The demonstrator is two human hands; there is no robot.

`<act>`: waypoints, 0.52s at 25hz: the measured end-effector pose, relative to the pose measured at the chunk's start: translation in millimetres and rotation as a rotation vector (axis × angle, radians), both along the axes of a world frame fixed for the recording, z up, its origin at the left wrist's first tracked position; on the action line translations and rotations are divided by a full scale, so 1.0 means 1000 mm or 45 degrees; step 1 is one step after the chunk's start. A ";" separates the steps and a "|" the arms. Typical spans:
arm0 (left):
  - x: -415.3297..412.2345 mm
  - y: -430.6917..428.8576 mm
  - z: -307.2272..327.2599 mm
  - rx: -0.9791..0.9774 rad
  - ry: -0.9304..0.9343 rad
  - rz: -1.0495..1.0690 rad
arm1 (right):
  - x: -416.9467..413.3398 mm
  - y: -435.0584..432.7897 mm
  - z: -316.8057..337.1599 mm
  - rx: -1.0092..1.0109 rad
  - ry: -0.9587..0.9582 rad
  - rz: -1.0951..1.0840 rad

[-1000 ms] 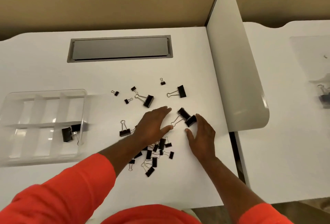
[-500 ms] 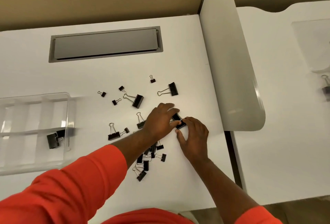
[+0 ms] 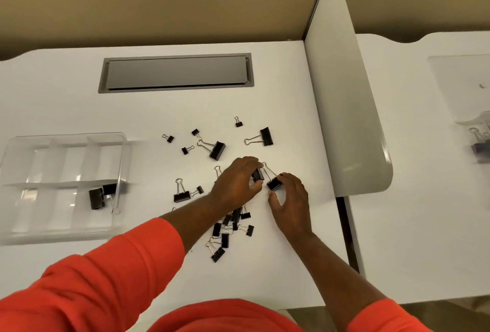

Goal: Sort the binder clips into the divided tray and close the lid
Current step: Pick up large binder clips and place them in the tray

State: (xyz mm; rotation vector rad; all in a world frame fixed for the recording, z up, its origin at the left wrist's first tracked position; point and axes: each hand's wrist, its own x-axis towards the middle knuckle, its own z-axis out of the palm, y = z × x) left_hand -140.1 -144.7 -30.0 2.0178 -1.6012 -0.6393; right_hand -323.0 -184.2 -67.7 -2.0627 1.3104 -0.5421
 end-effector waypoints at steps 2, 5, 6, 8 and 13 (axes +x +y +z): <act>0.008 0.013 0.008 0.013 -0.013 0.017 | 0.006 0.005 0.007 0.011 -0.041 0.001; 0.018 0.039 0.019 0.027 -0.021 0.040 | 0.018 0.021 0.022 0.014 -0.082 0.035; 0.021 0.049 0.023 0.033 -0.018 0.056 | 0.022 0.028 0.026 0.014 -0.095 0.049; 0.030 0.066 0.029 0.039 -0.003 0.098 | 0.028 0.041 0.034 0.017 -0.117 0.086; 0.059 0.118 0.040 -0.032 -0.011 0.200 | 0.053 0.074 0.046 0.051 -0.166 0.135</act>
